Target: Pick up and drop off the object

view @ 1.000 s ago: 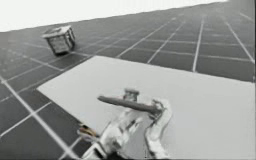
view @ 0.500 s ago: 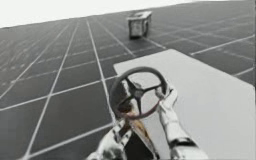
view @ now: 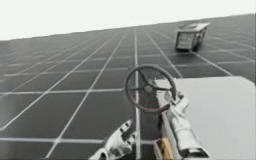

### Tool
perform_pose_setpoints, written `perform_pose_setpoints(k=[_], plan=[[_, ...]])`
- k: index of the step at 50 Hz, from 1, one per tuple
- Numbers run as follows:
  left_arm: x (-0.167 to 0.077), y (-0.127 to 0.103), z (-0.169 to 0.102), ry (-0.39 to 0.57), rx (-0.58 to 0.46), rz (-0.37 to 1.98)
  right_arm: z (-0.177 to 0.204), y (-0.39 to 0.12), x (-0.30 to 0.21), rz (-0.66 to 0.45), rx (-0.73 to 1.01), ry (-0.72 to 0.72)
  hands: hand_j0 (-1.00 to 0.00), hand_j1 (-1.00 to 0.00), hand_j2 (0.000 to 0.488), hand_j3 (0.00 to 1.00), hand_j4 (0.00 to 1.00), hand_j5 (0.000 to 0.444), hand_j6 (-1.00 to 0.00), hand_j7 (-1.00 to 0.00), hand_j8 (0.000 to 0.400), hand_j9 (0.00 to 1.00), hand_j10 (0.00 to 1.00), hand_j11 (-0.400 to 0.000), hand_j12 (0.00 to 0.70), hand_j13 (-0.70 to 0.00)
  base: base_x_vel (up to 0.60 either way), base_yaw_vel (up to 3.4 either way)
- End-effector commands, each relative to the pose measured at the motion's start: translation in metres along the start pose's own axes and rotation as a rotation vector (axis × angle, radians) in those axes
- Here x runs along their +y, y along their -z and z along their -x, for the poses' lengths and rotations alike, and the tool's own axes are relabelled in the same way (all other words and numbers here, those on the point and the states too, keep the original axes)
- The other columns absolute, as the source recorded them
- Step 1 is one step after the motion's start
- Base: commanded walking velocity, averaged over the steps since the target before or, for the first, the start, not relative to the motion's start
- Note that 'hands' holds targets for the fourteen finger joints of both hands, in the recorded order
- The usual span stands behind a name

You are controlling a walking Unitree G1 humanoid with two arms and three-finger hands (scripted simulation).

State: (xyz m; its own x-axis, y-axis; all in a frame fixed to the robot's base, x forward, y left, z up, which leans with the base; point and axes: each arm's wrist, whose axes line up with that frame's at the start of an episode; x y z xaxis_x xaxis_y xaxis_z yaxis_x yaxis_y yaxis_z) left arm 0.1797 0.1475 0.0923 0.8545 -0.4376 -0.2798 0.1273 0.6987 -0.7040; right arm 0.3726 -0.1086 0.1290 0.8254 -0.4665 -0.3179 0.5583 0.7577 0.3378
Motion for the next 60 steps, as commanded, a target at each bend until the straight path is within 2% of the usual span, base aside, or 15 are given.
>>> perform_pose_setpoints(k=[1,60], plan=[[-0.0024,0.0004,-0.0027,-0.002,0.013,-0.008,-0.0045,-0.0022,-0.0053,-0.019,-0.005,0.012,0.00,0.00,0.000,1.00,1.00,0.000,0.00,0.00,0.000,1.00,1.00,-0.400,0.000,-0.700,0.47,0.28],[-0.0024,0.0004,-0.0027,-0.002,0.013,-0.008,-0.0045,-0.0022,-0.0053,-0.019,-0.005,0.012,0.00,0.00,0.000,1.00,1.00,0.000,0.00,0.00,0.000,1.00,1.00,-0.400,0.000,-0.700,0.56,0.08]])
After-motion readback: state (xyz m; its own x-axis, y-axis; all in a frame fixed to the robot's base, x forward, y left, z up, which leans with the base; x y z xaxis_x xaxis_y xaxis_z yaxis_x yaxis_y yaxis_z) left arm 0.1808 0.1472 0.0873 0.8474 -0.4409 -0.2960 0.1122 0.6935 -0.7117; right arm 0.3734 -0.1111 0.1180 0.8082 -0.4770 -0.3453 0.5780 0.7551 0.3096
